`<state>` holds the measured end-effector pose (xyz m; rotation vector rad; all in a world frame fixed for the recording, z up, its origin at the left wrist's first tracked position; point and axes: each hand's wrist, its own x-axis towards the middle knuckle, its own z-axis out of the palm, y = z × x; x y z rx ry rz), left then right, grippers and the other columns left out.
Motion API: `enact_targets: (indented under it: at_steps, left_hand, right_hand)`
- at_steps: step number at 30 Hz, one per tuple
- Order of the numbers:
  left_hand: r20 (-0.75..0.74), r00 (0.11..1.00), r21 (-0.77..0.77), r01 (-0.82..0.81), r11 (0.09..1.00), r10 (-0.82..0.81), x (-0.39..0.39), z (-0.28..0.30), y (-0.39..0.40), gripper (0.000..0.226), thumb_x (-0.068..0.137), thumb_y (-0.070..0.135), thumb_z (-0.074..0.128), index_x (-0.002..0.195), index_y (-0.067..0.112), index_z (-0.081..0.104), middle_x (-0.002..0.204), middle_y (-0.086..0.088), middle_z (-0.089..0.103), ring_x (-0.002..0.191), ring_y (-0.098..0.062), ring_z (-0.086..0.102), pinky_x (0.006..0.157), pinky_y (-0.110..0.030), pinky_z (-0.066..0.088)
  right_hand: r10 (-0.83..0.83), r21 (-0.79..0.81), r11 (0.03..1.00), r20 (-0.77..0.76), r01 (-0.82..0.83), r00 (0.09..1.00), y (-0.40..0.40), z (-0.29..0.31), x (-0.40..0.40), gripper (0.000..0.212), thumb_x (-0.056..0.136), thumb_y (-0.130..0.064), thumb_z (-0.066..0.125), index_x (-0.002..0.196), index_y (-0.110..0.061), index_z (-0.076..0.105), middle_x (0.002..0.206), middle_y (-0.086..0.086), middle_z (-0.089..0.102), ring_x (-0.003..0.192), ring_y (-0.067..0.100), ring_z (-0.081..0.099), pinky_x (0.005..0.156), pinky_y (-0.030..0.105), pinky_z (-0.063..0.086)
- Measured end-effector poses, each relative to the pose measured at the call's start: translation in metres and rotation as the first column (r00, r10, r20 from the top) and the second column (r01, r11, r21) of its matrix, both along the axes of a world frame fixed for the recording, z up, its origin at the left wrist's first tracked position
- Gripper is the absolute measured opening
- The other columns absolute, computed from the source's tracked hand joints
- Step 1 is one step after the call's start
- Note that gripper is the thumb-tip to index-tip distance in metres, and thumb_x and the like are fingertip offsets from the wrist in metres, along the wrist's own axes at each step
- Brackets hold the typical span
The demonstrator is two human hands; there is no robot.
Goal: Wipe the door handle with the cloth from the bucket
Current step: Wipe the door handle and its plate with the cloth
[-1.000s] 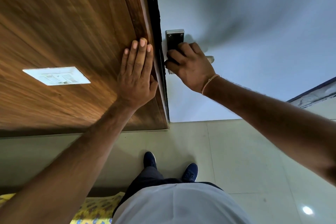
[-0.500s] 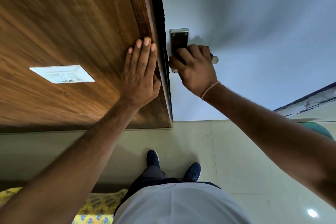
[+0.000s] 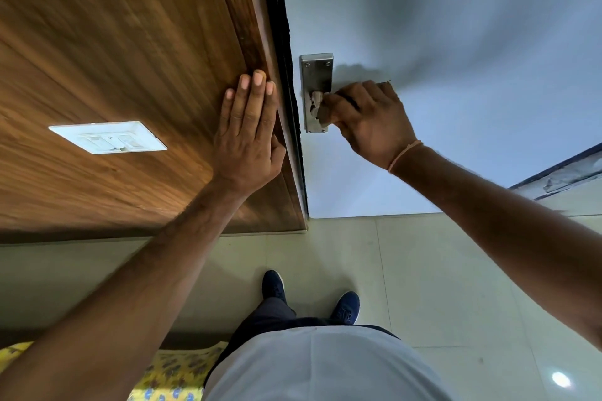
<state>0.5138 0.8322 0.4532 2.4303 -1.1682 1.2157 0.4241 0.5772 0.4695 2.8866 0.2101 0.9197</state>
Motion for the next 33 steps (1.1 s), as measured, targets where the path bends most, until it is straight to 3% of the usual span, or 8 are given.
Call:
enact_targets:
  at_steps: [7, 10, 13, 15, 18, 24, 29, 33]
  left_hand:
    - [-0.006, 1.0, 0.006, -0.002, 1.0, 0.002, -0.001, 0.0, -0.001, 0.096, 0.089, 0.019, 0.068, 0.167, 0.0, 0.014, 0.169, -0.023, 0.023, 0.165, -0.028, -0.003, 0.135, -0.051, 0.016]
    - [-0.014, 1.0, -0.007, -0.009, 1.0, 0.009, -0.002, 0.0, -0.003, 0.095, 0.089, 0.019, 0.068, 0.166, -0.001, 0.016, 0.168, -0.025, 0.029, 0.165, -0.029, -0.001, 0.134, -0.052, 0.017]
    - [-0.012, 1.0, -0.004, -0.004, 1.0, 0.004, -0.002, 0.0, -0.001, 0.096, 0.089, 0.019, 0.068, 0.167, -0.001, 0.015, 0.168, -0.024, 0.027, 0.165, -0.028, -0.002, 0.134, -0.051, 0.016]
    - [-0.009, 1.0, 0.008, 0.0, 1.0, 0.0, -0.002, 0.0, 0.0, 0.097, 0.089, 0.02, 0.067, 0.167, 0.001, 0.011, 0.169, -0.022, 0.022, 0.165, -0.027, -0.004, 0.135, -0.05, 0.015]
    - [-0.012, 1.0, 0.02, 0.009, 1.0, -0.009, -0.001, 0.001, 0.0, 0.098, 0.089, 0.02, 0.066, 0.167, 0.002, 0.011, 0.169, -0.022, 0.021, 0.166, -0.03, -0.001, 0.135, -0.05, 0.015]
    - [0.001, 1.0, -0.018, 0.017, 1.0, -0.017, 0.0, 0.0, 0.0, 0.097, 0.09, 0.019, 0.071, 0.166, 0.0, 0.014, 0.169, -0.024, 0.025, 0.165, -0.029, 0.001, 0.134, -0.052, 0.017]
    - [0.007, 1.0, -0.034, 0.015, 0.999, -0.015, 0.0, -0.003, -0.003, 0.098, 0.089, 0.021, 0.073, 0.166, -0.001, 0.017, 0.167, -0.025, 0.033, 0.165, -0.03, 0.004, 0.133, -0.053, 0.02]
    - [0.005, 1.0, -0.032, 0.023, 0.999, -0.023, 0.001, -0.003, -0.002, 0.095, 0.091, 0.022, 0.069, 0.166, -0.001, 0.016, 0.166, -0.027, 0.034, 0.165, -0.03, 0.003, 0.133, -0.053, 0.02]
  right_hand:
    - [-0.102, 0.171, 0.979, -0.044, 0.108, 0.994, 0.008, 0.006, -0.005, 0.027, 0.093, -0.024, 0.067, 0.119, -0.016, 0.071, 0.106, 0.006, 0.073, 0.096, 0.033, 0.065, 0.082, 0.041, 0.049]
    - [-0.048, 0.322, 0.944, -0.07, 0.069, 0.996, 0.025, 0.017, 0.003, 0.022, 0.09, -0.018, 0.073, 0.111, -0.01, 0.069, 0.095, 0.009, 0.075, 0.087, 0.036, 0.069, 0.077, 0.04, 0.053]
    - [0.068, 0.358, 0.933, -0.106, -0.026, 0.992, 0.021, 0.024, 0.006, 0.026, 0.093, -0.027, 0.074, 0.111, -0.008, 0.072, 0.101, 0.013, 0.074, 0.086, 0.037, 0.069, 0.073, 0.04, 0.056]
    - [0.084, 0.362, 0.932, -0.134, -0.03, 0.987, 0.01, 0.025, 0.003, 0.031, 0.098, -0.041, 0.067, 0.111, -0.013, 0.074, 0.104, 0.011, 0.072, 0.087, 0.036, 0.069, 0.072, 0.04, 0.056]
    - [0.004, 0.331, 0.942, -0.163, 0.051, 0.987, -0.007, 0.026, -0.002, 0.044, 0.105, -0.055, 0.048, 0.096, -0.019, 0.073, 0.09, 0.004, 0.073, 0.081, 0.036, 0.067, 0.069, 0.038, 0.049]
    - [-0.068, 0.288, 0.926, -0.507, 0.243, 0.859, -0.004, 0.046, 0.015, 0.068, 0.098, -0.078, 0.021, 0.079, -0.024, 0.056, 0.073, 0.003, 0.064, 0.072, 0.032, 0.058, 0.066, 0.034, 0.042]
    - [0.002, 0.255, 0.95, -0.586, 0.182, 0.811, -0.001, 0.055, 0.032, 0.058, 0.1, -0.077, 0.031, 0.088, -0.028, 0.059, 0.091, 0.004, 0.071, 0.078, 0.028, 0.061, 0.07, 0.033, 0.043]
    - [0.019, 0.28, 0.947, -0.539, 0.158, 0.842, -0.004, 0.049, 0.027, 0.046, 0.097, -0.072, 0.05, 0.103, -0.031, 0.069, 0.101, 0.003, 0.076, 0.086, 0.032, 0.066, 0.073, 0.034, 0.046]
